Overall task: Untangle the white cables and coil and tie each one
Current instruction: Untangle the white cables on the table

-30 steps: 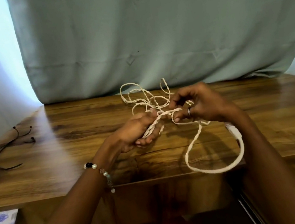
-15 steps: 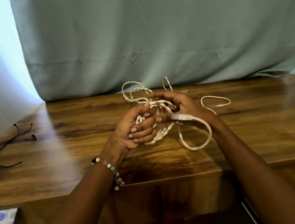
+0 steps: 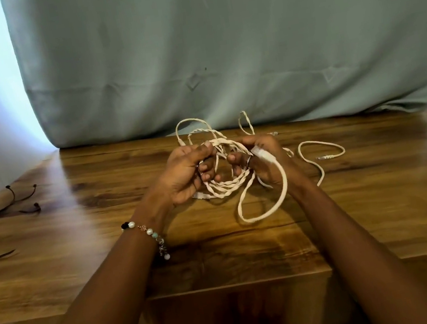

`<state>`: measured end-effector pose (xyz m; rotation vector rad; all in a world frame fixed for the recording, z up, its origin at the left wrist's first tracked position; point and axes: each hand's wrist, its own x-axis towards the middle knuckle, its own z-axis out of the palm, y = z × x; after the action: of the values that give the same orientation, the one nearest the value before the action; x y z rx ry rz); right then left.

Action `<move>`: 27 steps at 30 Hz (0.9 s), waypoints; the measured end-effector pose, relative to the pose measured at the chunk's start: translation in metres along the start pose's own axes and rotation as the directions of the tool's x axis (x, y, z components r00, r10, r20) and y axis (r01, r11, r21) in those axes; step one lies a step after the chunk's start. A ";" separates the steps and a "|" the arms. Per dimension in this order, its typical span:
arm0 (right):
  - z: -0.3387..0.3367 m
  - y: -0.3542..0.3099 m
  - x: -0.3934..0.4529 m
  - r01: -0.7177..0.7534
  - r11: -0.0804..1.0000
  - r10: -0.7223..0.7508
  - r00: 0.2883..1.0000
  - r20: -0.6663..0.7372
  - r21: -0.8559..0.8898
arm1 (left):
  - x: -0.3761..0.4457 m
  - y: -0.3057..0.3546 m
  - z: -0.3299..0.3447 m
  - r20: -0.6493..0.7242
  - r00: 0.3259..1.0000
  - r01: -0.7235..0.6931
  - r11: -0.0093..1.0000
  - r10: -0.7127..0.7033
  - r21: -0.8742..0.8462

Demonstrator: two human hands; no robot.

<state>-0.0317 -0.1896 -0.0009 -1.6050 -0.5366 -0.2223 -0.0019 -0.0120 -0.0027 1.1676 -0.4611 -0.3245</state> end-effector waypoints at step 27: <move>0.002 -0.006 -0.023 0.219 0.832 -0.196 0.976 0.099 -0.510 | -0.015 0.002 0.013 -0.430 0.897 -0.155 0.984 0.106 -0.082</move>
<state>-0.0549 -0.1918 -0.0058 -2.0809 -0.7288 -0.5356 -0.0209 -0.0147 0.0001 1.0517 -0.1334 0.0263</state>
